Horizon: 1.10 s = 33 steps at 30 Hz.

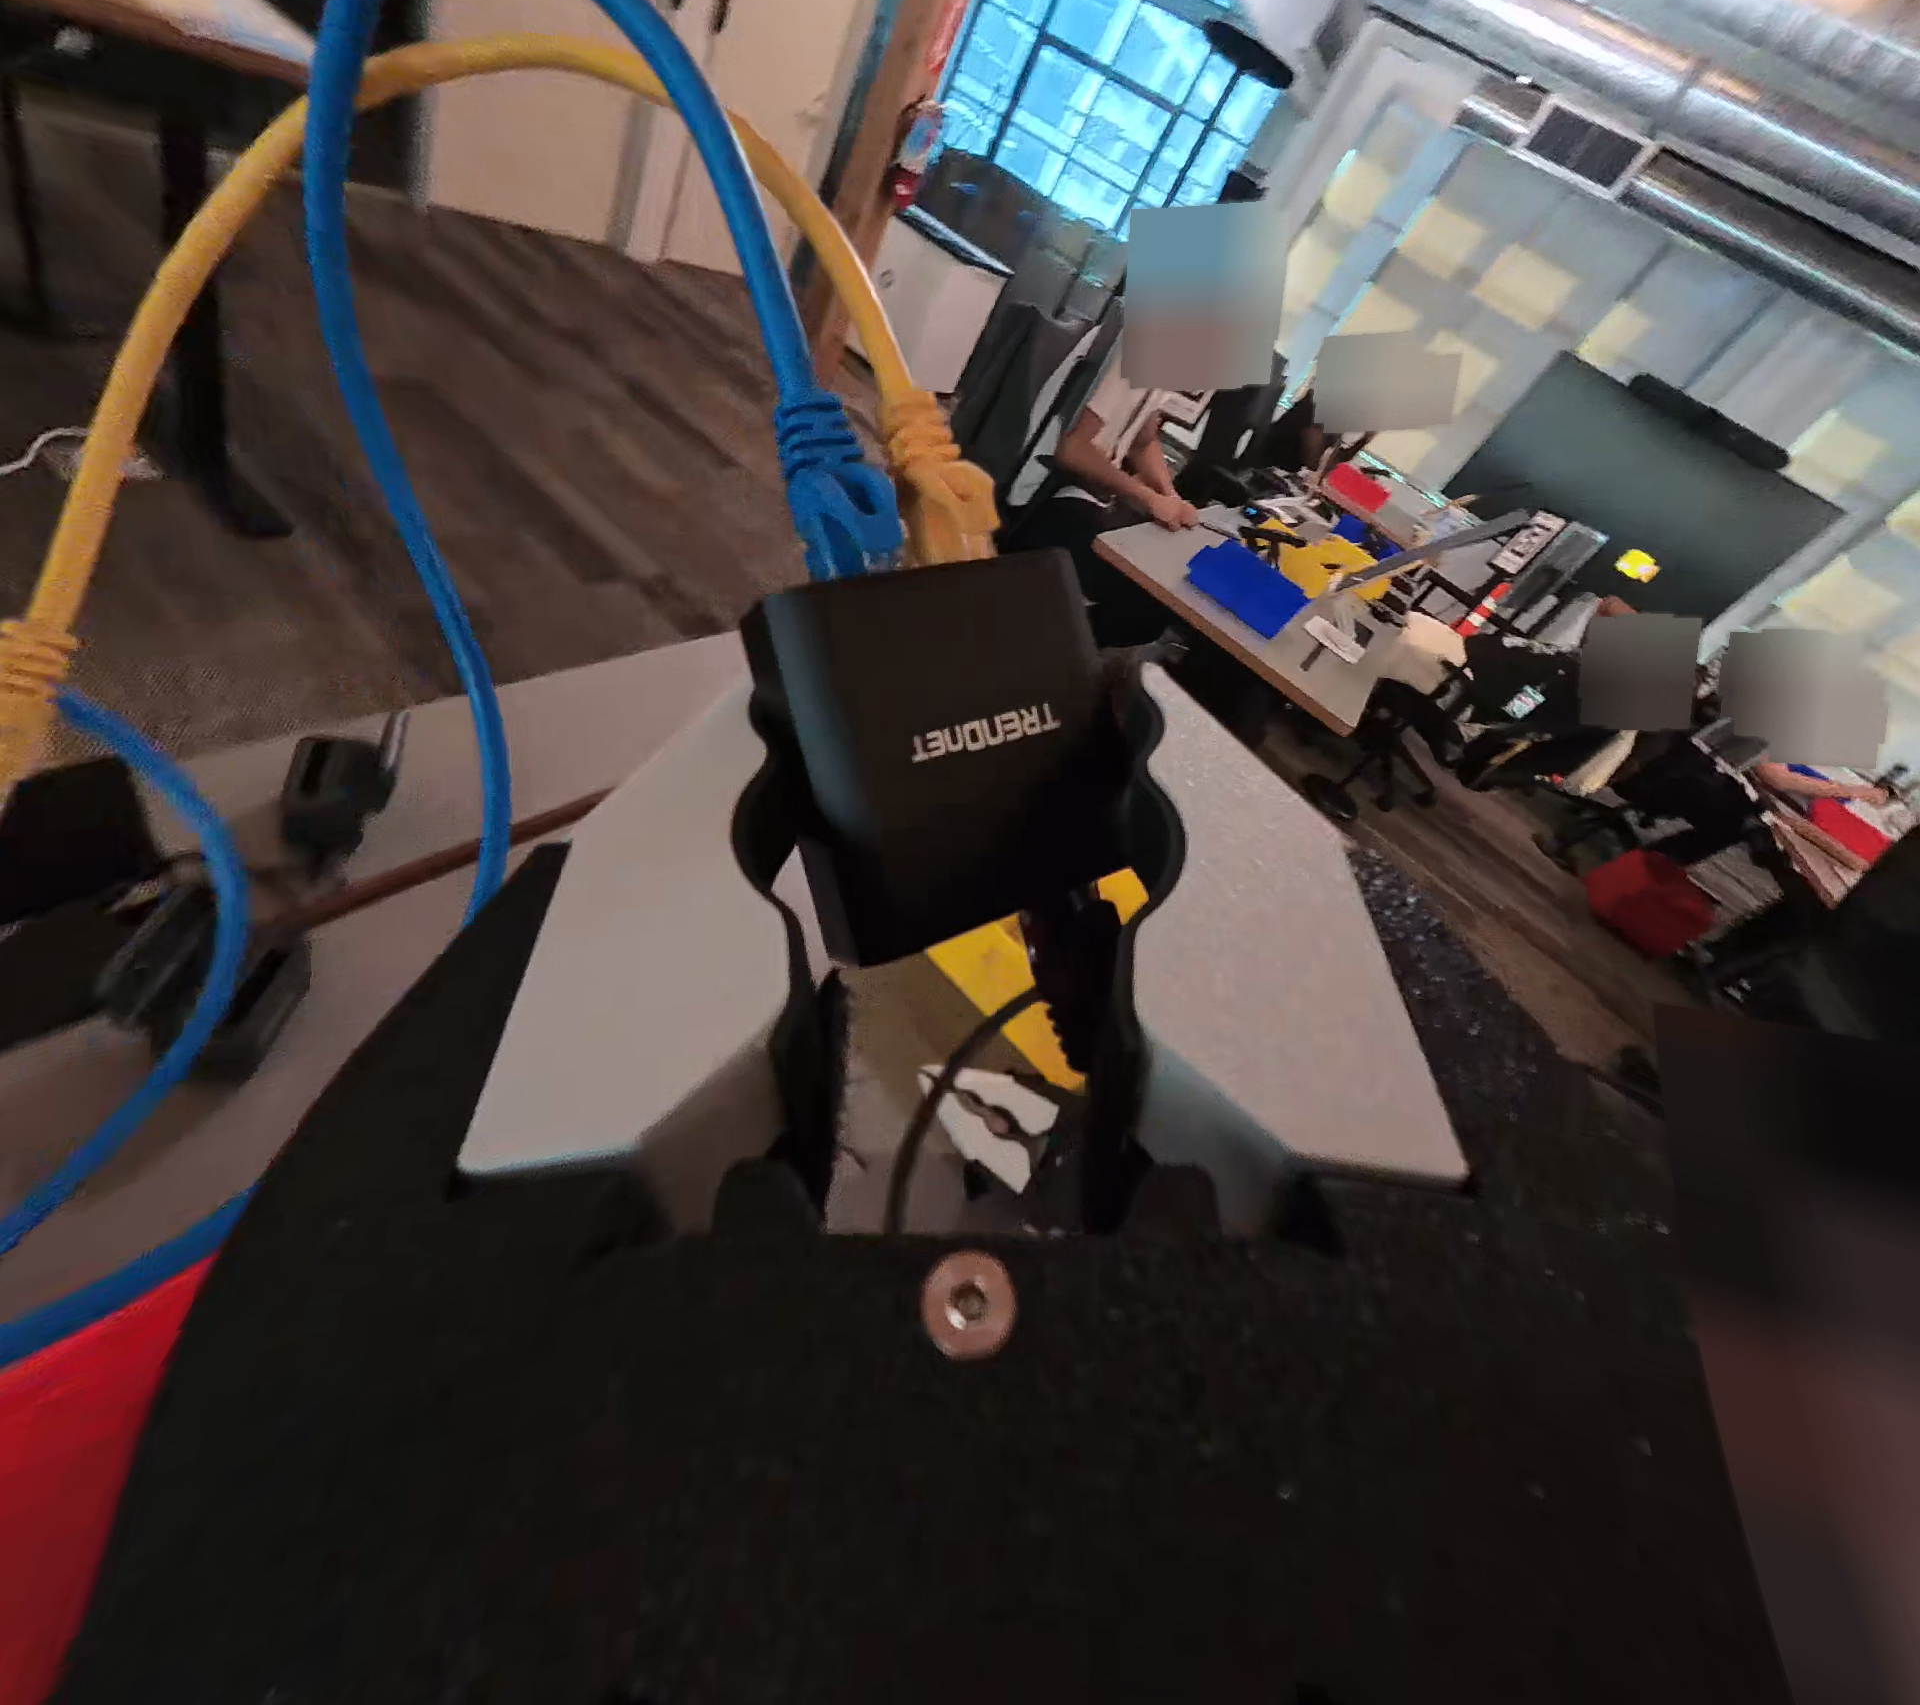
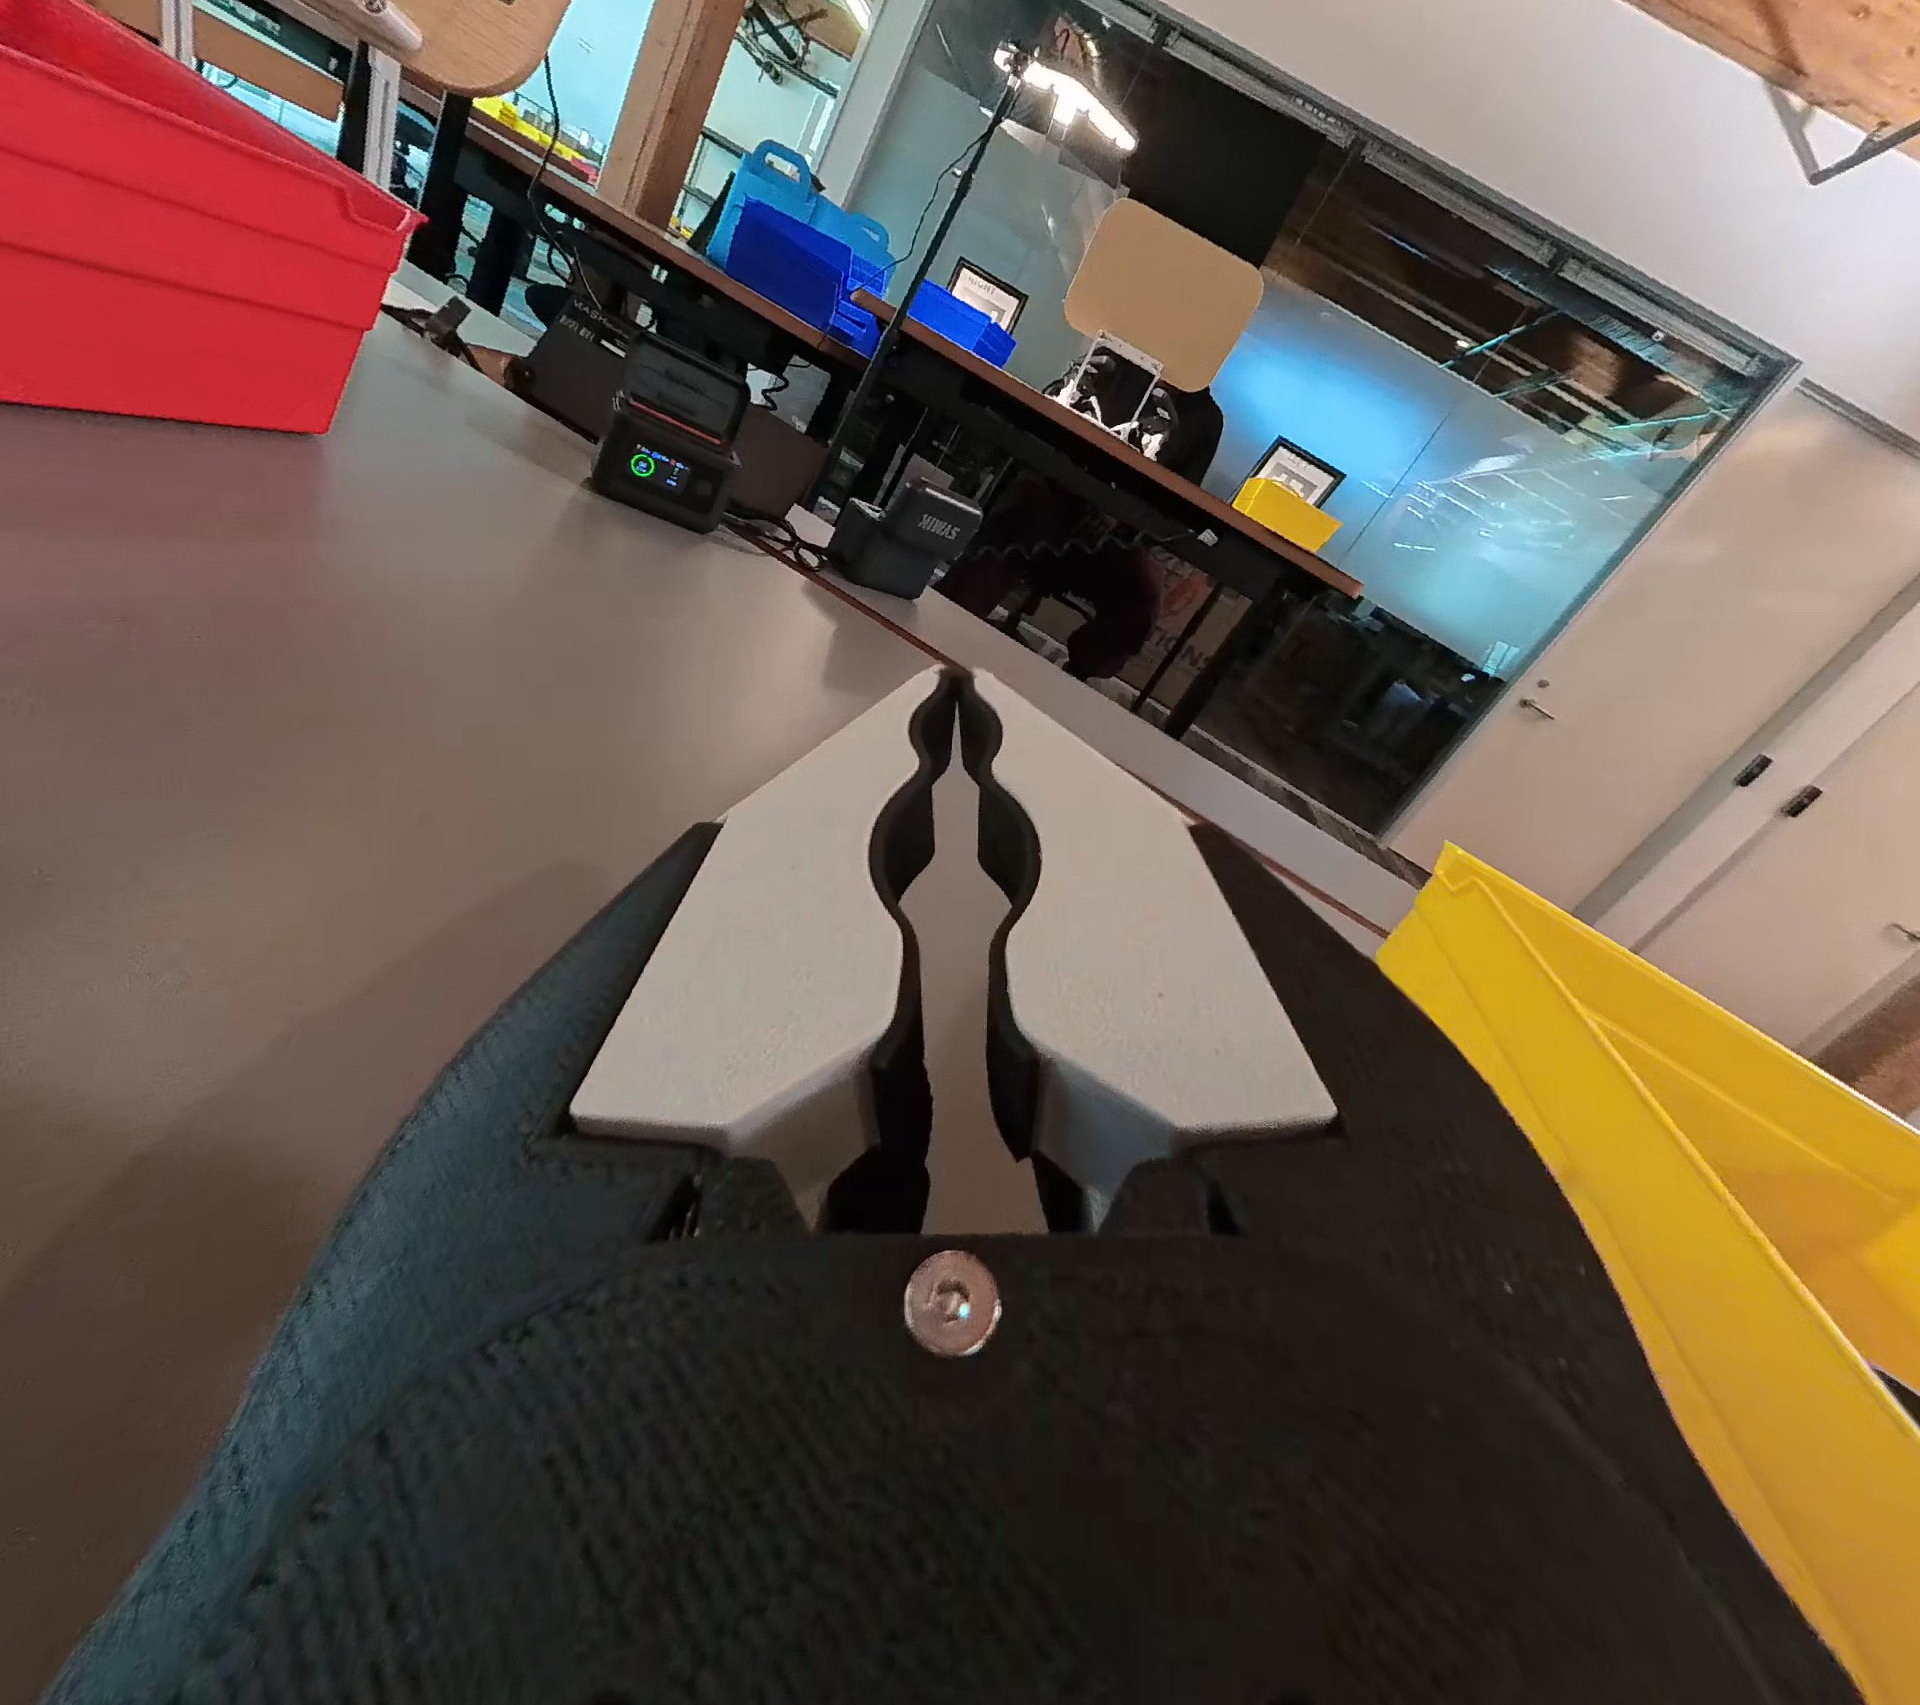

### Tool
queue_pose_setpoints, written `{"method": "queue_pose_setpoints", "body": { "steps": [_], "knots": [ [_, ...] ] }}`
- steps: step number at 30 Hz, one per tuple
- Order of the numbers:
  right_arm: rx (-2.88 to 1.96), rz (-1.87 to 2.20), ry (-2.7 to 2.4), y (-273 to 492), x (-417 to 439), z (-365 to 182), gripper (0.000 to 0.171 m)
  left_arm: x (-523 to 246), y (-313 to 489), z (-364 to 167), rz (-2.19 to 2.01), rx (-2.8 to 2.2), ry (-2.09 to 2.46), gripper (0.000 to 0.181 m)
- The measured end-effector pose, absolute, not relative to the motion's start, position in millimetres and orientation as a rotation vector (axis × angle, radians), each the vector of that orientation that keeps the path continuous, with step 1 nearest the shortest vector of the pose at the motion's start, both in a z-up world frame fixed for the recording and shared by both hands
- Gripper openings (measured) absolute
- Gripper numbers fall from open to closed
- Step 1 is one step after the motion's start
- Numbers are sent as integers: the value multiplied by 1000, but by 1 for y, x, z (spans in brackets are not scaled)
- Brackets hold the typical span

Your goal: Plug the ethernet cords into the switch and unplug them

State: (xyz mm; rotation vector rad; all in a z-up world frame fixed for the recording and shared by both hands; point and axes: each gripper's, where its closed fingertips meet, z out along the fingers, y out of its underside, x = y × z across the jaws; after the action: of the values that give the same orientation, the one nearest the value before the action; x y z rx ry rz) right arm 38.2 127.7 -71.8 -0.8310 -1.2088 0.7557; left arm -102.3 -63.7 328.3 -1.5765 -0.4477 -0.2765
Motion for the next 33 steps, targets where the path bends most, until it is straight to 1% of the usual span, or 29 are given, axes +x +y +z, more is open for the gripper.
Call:
{"method": "queue_pose_setpoints", "body": {
  "steps": [3,6,12,16,20,24,29,33],
  "knots": [
    [-823,758,-1195,128,40,-69,0,-82,-35,329,-308,-1603,-380,61],
    [-820,736,-1153,133,44,-64,0,-71,-5,294,-346,-1664,-349,61],
    [-880,726,-1004,158,59,-51,0,-61,42,176,-429,-1747,-364,61],
    [-924,738,-910,174,70,-44,0,-48,57,89,-372,-1853,-349,61],
    [-937,752,-914,175,70,-45,0,-24,63,13,-236,-1993,-259,61],
    [-916,751,-943,169,67,-47,0,-3,55,-47,-26,-2131,-105,61],
    [-904,749,-980,164,64,-51,0,10,35,-101,171,-2267,65,60],
    [-895,733,-1005,161,61,-54,0,27,21,-132,51,-2371,160,61]
  ]
}}
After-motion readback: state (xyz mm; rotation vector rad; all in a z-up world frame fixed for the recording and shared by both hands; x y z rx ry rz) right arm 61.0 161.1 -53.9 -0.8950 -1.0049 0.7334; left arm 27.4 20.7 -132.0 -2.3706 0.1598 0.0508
